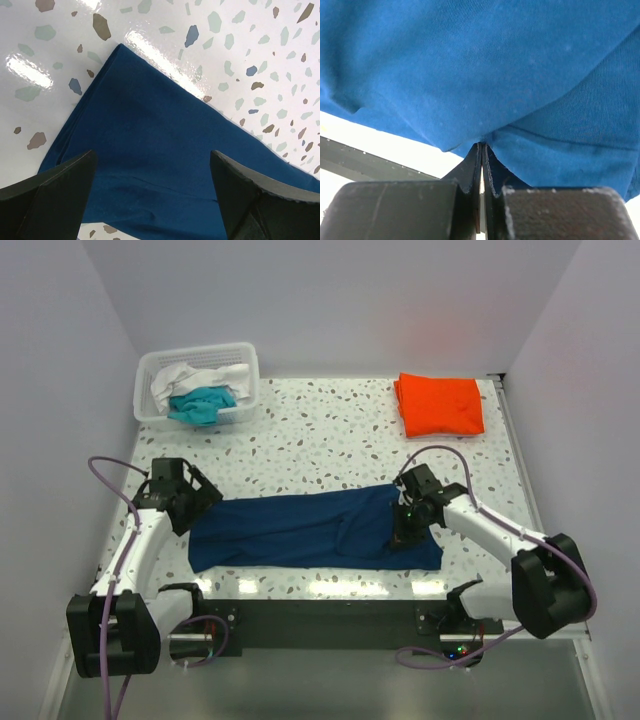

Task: Fold and stack the t-shirts
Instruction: Fold the tshirt

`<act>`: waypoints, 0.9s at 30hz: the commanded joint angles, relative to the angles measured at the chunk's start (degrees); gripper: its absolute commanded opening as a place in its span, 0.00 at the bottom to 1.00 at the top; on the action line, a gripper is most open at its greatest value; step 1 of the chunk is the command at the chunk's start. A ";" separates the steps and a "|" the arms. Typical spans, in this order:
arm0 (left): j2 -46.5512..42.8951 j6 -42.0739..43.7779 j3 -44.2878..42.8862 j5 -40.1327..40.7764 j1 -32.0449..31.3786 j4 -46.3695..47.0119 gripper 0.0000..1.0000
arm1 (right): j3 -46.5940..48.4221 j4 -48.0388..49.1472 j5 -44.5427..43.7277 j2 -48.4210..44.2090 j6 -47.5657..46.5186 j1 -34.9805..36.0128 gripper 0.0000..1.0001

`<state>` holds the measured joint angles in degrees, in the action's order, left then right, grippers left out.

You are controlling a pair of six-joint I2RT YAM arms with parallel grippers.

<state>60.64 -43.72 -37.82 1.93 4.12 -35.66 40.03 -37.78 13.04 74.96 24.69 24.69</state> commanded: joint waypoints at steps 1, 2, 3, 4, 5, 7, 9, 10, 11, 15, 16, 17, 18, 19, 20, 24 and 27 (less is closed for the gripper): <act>0.26 0.75 -0.23 0.53 0.45 1.21 1.00 | -0.04 -3.26 1.20 -2.89 0.98 -0.17 0.00; 0.27 0.75 -0.23 0.53 0.45 1.29 1.00 | -0.04 -3.79 1.29 -3.67 1.24 -0.25 0.00; 0.35 0.75 -0.15 0.53 0.45 1.21 1.00 | -0.30 -4.92 1.20 -4.20 1.41 -0.25 0.00; 0.44 0.75 -0.23 0.53 0.45 1.21 1.00 | -0.48 -5.54 1.03 -4.73 1.59 -0.25 0.00; 0.53 0.66 -0.15 0.53 0.45 1.29 1.00 | -0.57 -7.03 0.68 -5.43 2.03 -0.25 0.00; 0.70 0.75 -0.15 0.53 0.45 1.56 1.00 | -1.09 -7.92 1.46 -6.05 2.47 -0.17 0.00; 0.79 0.75 -0.06 0.53 0.45 1.47 1.00 | -1.88 -8.62 2.16 -7.02 3.70 -0.17 0.00; 0.79 0.75 -0.14 0.53 0.45 1.47 1.00 | -1.97 -9.06 2.08 -7.28 4.14 -0.17 0.00; 0.79 0.66 -0.15 0.53 0.45 1.47 1.00 | -2.24 -9.33 1.82 -7.63 5.10 -0.17 0.00; 0.79 0.66 -0.06 0.44 0.45 1.65 1.00 | -3.46 -10.03 0.41 -8.77 6.69 -0.17 0.00; 0.88 0.66 -0.14 0.35 0.36 1.73 1.00 | -3.56 -10.12 0.15 -8.78 6.69 -0.25 0.00; 0.97 0.66 -0.15 0.35 0.45 1.73 1.00 | -3.64 -10.21 -0.72 -8.69 6.86 -0.25 0.01; 0.97 0.83 -0.15 0.26 0.45 1.73 1.00 | -3.64 -10.38 -1.17 -8.43 6.95 -0.25 0.14; 1.06 0.75 -0.15 0.26 0.45 1.73 1.00 | -3.47 -10.38 -1.69 -8.16 7.04 -0.25 0.18; 1.06 0.66 -0.23 0.26 0.45 1.65 1.00 | -3.38 -10.30 -2.40 -8.07 7.13 -0.25 0.21; 1.06 0.66 -0.15 0.26 0.45 1.65 1.00 | 0.65 -11.61 -3.54 -8.86 6.08 -0.25 0.62; 0.97 0.83 -0.23 0.09 0.45 1.56 1.00 | 5.47 -13.37 -4.42 -9.74 4.85 -0.25 0.99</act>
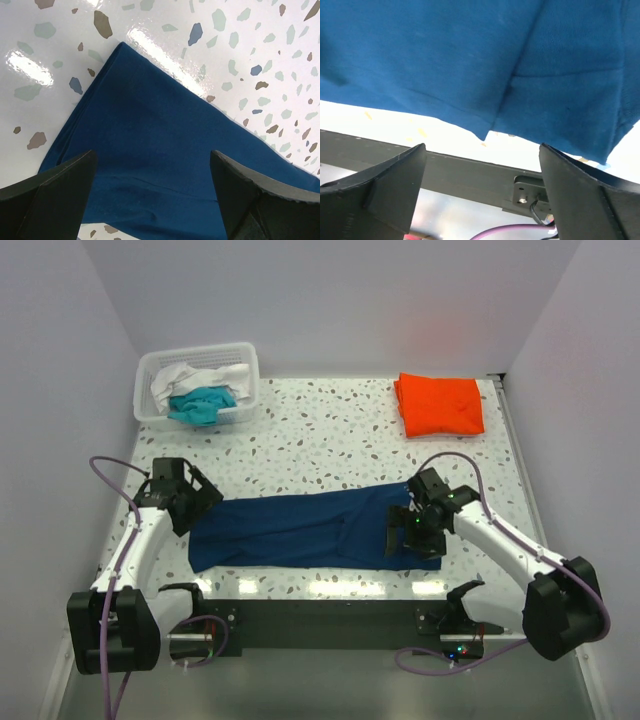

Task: Fold and stack the t-shirts
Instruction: Fold the tshirt

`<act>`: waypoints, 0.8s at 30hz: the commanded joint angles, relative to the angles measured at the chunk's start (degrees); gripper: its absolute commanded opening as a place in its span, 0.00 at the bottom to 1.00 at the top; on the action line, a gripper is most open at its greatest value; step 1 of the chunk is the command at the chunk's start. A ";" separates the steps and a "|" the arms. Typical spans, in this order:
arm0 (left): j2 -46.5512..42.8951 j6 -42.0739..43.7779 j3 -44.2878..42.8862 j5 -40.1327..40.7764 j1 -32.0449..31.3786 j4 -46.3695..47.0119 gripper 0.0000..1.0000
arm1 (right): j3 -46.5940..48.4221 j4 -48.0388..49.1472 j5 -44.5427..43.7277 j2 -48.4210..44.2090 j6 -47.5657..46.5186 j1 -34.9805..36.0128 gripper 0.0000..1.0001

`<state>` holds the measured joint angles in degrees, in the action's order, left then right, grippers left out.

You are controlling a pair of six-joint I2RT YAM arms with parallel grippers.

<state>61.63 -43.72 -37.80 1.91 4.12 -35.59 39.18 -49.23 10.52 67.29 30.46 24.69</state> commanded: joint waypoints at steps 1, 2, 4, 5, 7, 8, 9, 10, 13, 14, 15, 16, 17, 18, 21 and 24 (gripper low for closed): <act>-0.01 0.83 -0.34 -0.15 0.45 1.67 1.00 | 7.48 -2.09 -2.00 -1.98 -1.19 -0.17 0.99; -0.10 1.18 -0.17 -1.02 0.45 1.84 1.00 | 8.36 -1.92 -1.82 -1.81 -1.54 -0.25 0.99; -0.36 1.80 -0.08 -2.87 0.19 3.16 1.00 | 9.86 -0.43 0.28 -1.81 -1.37 -0.25 0.99; -0.45 1.80 0.09 -3.58 -0.16 3.95 1.00 | 9.52 1.84 1.42 -1.46 -1.02 -0.17 0.99; -0.98 1.36 0.27 -3.58 -2.27 5.00 1.00 | 8.55 4.48 4.31 -0.58 0.30 -0.25 0.99; -0.89 0.75 0.45 -3.23 -3.14 6.05 1.00 | 7.24 6.85 4.94 0.03 0.74 -0.25 0.99; -0.28 0.40 0.54 -2.97 -5.68 6.58 1.00 | 6.71 7.83 4.77 2.13 1.44 -0.25 0.99; 0.33 0.13 0.80 -2.79 -6.66 7.20 1.00 | 6.27 8.79 3.72 3.36 1.79 -0.25 0.99; 3.84 -0.31 0.54 -1.13 -8.25 6.42 1.00 | 5.82 12.22 1.70 9.16 2.15 -0.25 0.99; 4.72 -0.40 0.54 0.62 -8.34 5.98 1.00 | 6.34 13.88 1.69 11.01 1.98 -0.43 0.99; 6.12 -0.40 0.62 1.16 -8.25 5.89 1.00 | 6.70 14.77 1.43 14.16 1.97 -0.69 0.99; 6.75 -0.40 1.15 1.51 -8.25 6.15 1.00 | 7.14 15.48 0.99 16.10 1.80 -0.95 0.99; 7.28 -0.48 1.41 1.43 -8.25 6.67 1.00 | 8.27 16.70 -0.05 17.86 1.45 -1.30 0.99; 8.24 -0.40 1.85 0.99 -8.34 6.94 1.00 | 8.98 16.97 -0.50 21.36 1.36 -1.57 0.99; 8.69 -0.75 3.16 0.46 -8.95 8.43 1.00 | 11.96 18.21 -0.85 26.12 -0.48 -2.54 0.99; 8.51 -0.92 3.96 0.90 -9.04 8.44 1.00 | 16.45 17.77 -2.96 32.28 -2.94 -3.85 0.99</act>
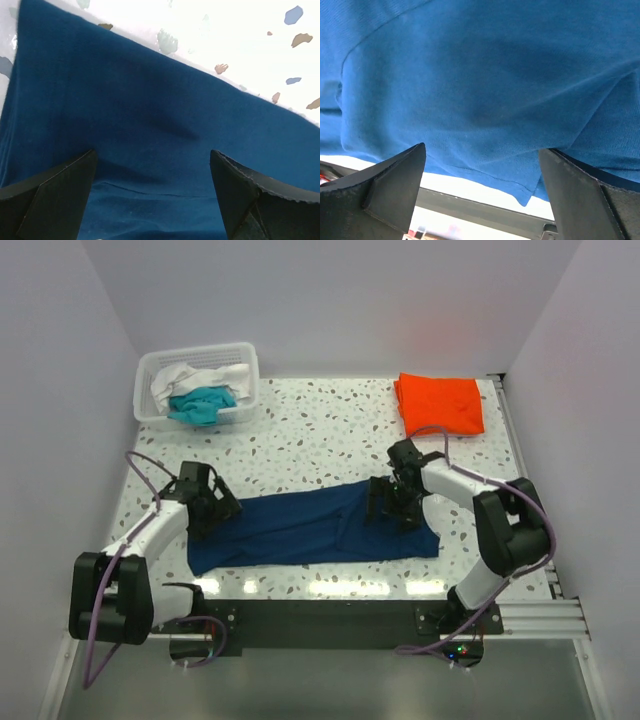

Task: Fold and stack the t-shirts
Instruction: Fold the tshirt

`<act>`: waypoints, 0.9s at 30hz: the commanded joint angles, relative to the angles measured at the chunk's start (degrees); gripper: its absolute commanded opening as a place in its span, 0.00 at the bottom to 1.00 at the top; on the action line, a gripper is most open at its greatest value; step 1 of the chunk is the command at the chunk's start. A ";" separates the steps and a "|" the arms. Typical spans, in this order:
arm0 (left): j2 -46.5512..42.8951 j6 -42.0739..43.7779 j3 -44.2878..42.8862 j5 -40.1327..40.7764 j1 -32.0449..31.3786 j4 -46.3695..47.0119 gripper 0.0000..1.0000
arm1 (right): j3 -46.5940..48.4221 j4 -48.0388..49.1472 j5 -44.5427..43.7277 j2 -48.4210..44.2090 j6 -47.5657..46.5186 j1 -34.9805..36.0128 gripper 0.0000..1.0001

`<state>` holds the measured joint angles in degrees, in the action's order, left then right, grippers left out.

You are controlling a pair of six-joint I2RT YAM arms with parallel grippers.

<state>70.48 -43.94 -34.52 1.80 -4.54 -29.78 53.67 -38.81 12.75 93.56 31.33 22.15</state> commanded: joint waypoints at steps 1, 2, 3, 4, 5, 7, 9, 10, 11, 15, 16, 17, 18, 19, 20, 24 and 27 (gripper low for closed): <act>-0.34 -0.88 0.77 0.66 -0.39 2.27 1.00 | 3.27 6.99 -5.28 9.33 -5.39 -1.76 0.99; -0.43 -0.88 1.03 0.22 -0.73 2.44 1.00 | 6.24 6.73 -5.28 11.01 -6.01 -2.81 0.99; -0.69 -1.05 1.91 -0.22 -1.09 2.88 1.00 | 7.58 6.73 -5.54 12.42 -6.45 -3.34 0.99; -0.87 -1.49 2.61 -0.66 -1.44 3.32 1.00 | 9.07 6.81 -5.63 14.18 -8.20 -3.60 0.99; -0.87 -1.67 3.23 -1.53 -2.05 4.37 1.00 | 12.48 6.47 -5.72 17.33 -9.26 -4.30 0.99; -0.69 -2.19 4.46 -1.54 -2.41 4.56 1.00 | 16.97 2.89 -7.38 20.86 -12.15 -4.49 0.99; -0.60 -2.55 5.25 -1.54 -3.20 4.29 1.00 | 23.83 1.63 -8.88 25.26 -13.74 -4.66 0.99; -0.43 -2.72 5.34 -1.37 -3.55 4.38 1.00 | 26.11 1.28 -8.89 26.57 -15.58 -4.66 0.99; -0.43 -2.73 5.43 -1.36 -4.51 4.03 1.00 | 30.92 0.23 -8.80 28.24 -16.47 -4.75 0.99; 0.18 -3.51 5.34 -0.66 -8.81 2.54 1.00 | 45.18 -6.27 -10.82 37.20 -20.34 -4.66 0.99; 0.19 -4.39 5.34 -0.83 -9.87 2.19 1.00 | 49.91 -7.85 -11.25 38.35 -21.30 -4.66 0.99; 0.53 -4.92 5.43 -0.84 -12.14 2.01 1.00 | 51.87 -8.04 -11.09 39.41 -22.10 -4.66 0.99; 0.62 -5.45 5.26 -1.10 -13.12 1.66 1.00 | 53.80 -8.13 -11.08 41.60 -23.15 -4.75 0.99; 0.89 -6.06 5.17 -1.54 -15.39 0.78 1.00 | 57.65 -8.56 -10.91 42.75 -23.85 -4.66 0.99; 0.98 -6.50 4.82 -1.54 -16.46 -0.01 1.00 | 59.60 -8.83 -10.04 44.06 -24.64 -4.66 0.99; -0.42 -9.66 4.55 -0.66 -21.47 -3.88 1.00 | 69.53 -10.06 -8.54 50.66 -27.28 -4.66 0.99; -2.88 -12.47 5.60 -3.11 -26.30 -3.19 1.00 | 77.80 -10.68 -7.14 55.93 -27.99 -4.66 0.99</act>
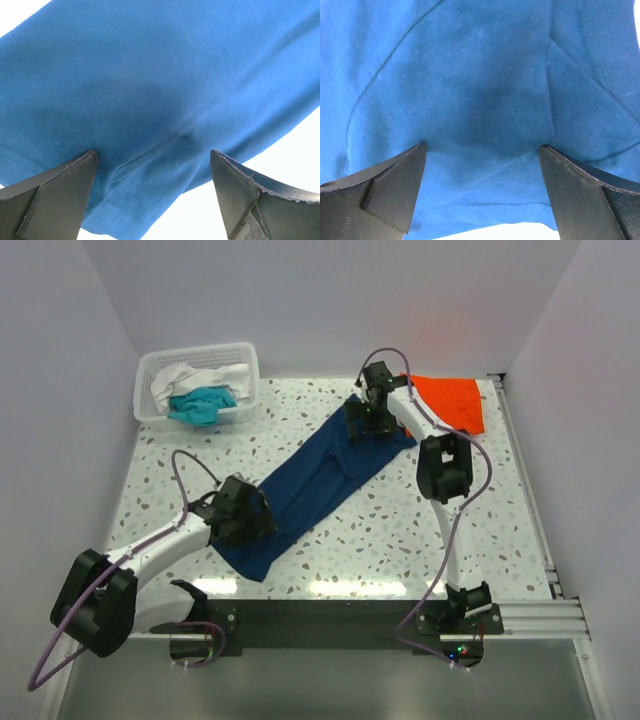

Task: Fold and stack the t-shirts
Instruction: Fold the tshirt

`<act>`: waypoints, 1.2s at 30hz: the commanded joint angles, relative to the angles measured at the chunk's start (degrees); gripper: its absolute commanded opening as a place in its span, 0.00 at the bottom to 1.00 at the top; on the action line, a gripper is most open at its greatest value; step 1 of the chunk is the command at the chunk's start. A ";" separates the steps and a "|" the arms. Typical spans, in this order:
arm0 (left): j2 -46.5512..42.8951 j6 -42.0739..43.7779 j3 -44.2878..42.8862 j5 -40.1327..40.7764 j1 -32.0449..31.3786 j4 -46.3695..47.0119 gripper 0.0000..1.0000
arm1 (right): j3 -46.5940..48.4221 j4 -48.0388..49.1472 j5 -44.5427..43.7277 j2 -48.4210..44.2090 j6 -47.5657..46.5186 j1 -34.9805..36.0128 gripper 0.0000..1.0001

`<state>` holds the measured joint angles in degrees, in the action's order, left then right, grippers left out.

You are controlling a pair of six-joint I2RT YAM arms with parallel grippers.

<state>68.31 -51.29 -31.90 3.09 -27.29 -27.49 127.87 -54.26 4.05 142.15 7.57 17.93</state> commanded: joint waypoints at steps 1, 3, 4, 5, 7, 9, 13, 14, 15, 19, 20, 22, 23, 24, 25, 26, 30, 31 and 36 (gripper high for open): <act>-1.16 -5.57 3.33 -5.80 -6.43 -4.95 1.00 | 6.57 5.47 2.70 9.18 -4.23 -0.44 0.99; -1.26 -6.54 3.69 -6.43 -9.17 -4.25 1.00 | 8.18 7.23 6.74 10.51 -4.23 -0.53 0.99; -0.99 -7.33 3.69 -6.95 -11.71 -3.72 1.00 | 8.35 8.89 7.80 10.78 -2.84 -0.44 0.99; -0.03 -7.34 3.69 -7.66 -12.87 -3.11 1.00 | 8.44 9.78 8.94 11.39 -2.13 -0.36 0.99; 1.03 -8.21 3.78 -8.27 -16.20 -2.05 1.00 | 8.44 11.45 13.23 11.75 -0.72 -0.36 0.99; 2.35 -8.39 3.78 -9.24 -18.05 -0.65 1.00 | 8.36 12.68 14.75 12.10 0.94 -0.35 0.99; 4.28 -7.78 3.07 -13.28 -21.83 4.09 1.00 | 10.28 14.79 16.68 13.94 2.53 0.34 0.99; 4.81 -7.78 2.38 -13.46 -22.54 4.54 1.00 | 10.73 15.14 16.86 14.38 2.71 0.61 0.99; 4.99 -7.69 2.02 -13.64 -23.07 5.33 1.00 | 10.99 15.76 17.04 15.00 2.88 0.87 0.99; 7.00 -7.34 0.79 -15.30 -25.71 7.79 1.00 | 13.01 19.80 16.86 16.67 4.11 2.10 0.99; 7.53 -7.42 0.18 -15.40 -25.97 8.15 1.00 | 13.10 20.76 17.47 16.85 4.55 2.19 0.99; 9.11 -7.16 -0.27 -16.10 -26.76 9.46 1.00 | 13.54 23.57 18.09 17.37 5.70 2.46 0.99; 9.64 -7.07 -0.62 -16.54 -27.03 9.99 1.00 | 13.72 24.37 18.27 17.72 5.70 2.72 0.99; 10.34 -6.99 -0.88 -17.24 -27.38 10.86 1.00 | 14.59 24.99 18.18 17.81 6.22 2.72 0.99; 11.48 -6.98 -1.06 -17.42 -27.55 11.22 1.00 | 15.12 25.25 18.44 18.25 6.31 2.89 0.99; 12.01 -6.90 -1.84 -17.51 -27.64 11.40 1.00 | 15.30 25.60 18.10 18.25 6.40 2.81 0.99; 13.69 -6.11 -4.48 -17.24 -28.26 13.15 1.00 | 15.56 27.28 17.48 17.99 6.23 2.98 0.99; 14.30 -5.93 -5.79 -17.24 -28.17 13.42 1.00 | 15.56 27.28 17.39 17.90 6.23 3.07 0.99; 14.22 -4.17 -10.37 -15.23 -28.70 10.88 1.00 | 16.61 22.99 17.21 15.62 4.12 3.16 0.99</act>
<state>82.72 -57.32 -39.38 -12.58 -55.18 -13.82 143.55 -25.74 23.07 156.16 12.97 20.97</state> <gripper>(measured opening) 0.997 0.986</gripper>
